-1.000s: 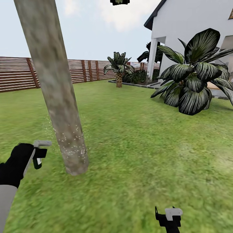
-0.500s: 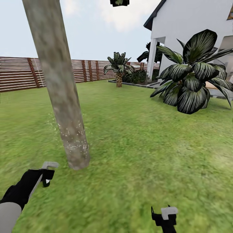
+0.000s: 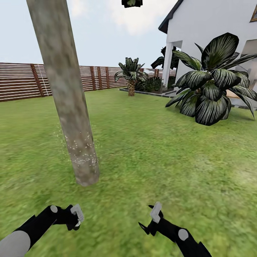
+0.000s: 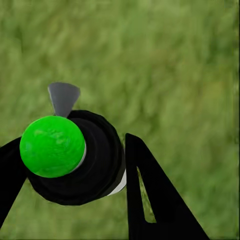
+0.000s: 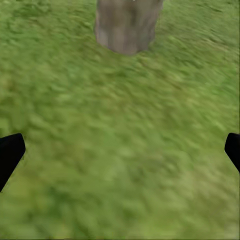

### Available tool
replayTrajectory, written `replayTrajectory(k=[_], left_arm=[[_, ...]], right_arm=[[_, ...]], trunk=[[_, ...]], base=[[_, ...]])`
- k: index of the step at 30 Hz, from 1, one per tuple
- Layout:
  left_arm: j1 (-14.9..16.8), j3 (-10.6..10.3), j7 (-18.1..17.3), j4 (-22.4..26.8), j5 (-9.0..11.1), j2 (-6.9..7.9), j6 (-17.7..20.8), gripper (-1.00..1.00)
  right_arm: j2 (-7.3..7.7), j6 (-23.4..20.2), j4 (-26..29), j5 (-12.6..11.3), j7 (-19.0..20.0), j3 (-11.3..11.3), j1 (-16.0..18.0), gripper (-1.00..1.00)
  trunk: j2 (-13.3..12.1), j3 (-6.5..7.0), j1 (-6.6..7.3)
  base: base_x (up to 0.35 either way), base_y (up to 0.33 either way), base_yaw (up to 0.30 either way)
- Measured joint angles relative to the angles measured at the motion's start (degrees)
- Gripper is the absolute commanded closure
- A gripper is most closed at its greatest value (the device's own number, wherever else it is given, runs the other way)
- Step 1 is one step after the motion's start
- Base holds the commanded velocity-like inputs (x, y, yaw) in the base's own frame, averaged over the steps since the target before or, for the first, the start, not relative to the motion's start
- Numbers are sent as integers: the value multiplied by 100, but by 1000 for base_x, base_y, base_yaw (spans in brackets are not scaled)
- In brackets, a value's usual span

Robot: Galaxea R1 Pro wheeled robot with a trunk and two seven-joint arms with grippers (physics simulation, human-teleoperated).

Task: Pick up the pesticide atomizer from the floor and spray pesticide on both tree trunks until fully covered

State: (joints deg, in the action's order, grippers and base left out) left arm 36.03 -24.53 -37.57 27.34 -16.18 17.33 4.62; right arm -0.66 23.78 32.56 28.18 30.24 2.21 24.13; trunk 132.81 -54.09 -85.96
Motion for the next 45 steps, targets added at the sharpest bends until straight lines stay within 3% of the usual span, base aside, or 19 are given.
replayTrajectory(k=[2, 6, 10, 19, 20, 21, 22, 25, 29, 36, 45], left_arm=[[-67, -70, -65, -2, -64, -65, -64, 100], [-107, -105, -67, 45, 60, -197, -192, 100], [-123, -103, -83, 5, -57, -327, -320, 100], [-45, -91, -369, 77, -293, -623, -518, 100], [-45, -90, -401, 75, -323, -655, -517, 100], [-45, -89, -432, 72, -353, -688, -515, 100], [-50, -100, -1167, 76, -996, -826, -521, 100], [-44, -95, -1218, 86, -1081, -988, -514, 100], [-43, -86, -1217, 72, -1556, -1310, -506, 100], [-35, -88, -1208, 87, -1606, -1502, -490, 100], [-32, -96, -1190, 87, -1674, -1657, -259, 100]], right_arm=[[-65, 3, 24, 65, 64, 65, 4, -100], [-114, 1, -14, 19, 24, 39, 4, -100], [-110, -4, -25, 25, -39, -10, 4, -100], [-117, -13, -6, 298, 45, 276, 6, -100], [-118, -13, -2, 331, 77, 308, 9, 100], [-118, -13, 2, 363, 109, 341, 11, 100], [-118, -6, 5, 393, 485, 765, 11, 100], [-118, -6, 7, 390, 545, 780, 13, 100], [-135, -5, 16, 381, 553, 787, 18, 100], [-316, -5, 22, 381, 560, 790, 22, 100], [-380, -5, 31, 372, 562, 790, 22, 100]], trunk=[[0, 0, 0], [0, 0, 0], [0, 0, 0], [0, 0, 0], [0, 0, 0], [0, 0, 0], [0, -1, 0], [0, 0, 0], [0, 0, 0], [0, 0, 0], [0, 0, 0]], base=[[0, 0, 0], [0, 0, 0], [0, 0, 0], [0, 0, 0], [0, 0, 0], [0, 0, 0], [0, 0, 0], [0, 0, 0], [0, 0, 0], [0, 0, 0], [0, 0, 0]])
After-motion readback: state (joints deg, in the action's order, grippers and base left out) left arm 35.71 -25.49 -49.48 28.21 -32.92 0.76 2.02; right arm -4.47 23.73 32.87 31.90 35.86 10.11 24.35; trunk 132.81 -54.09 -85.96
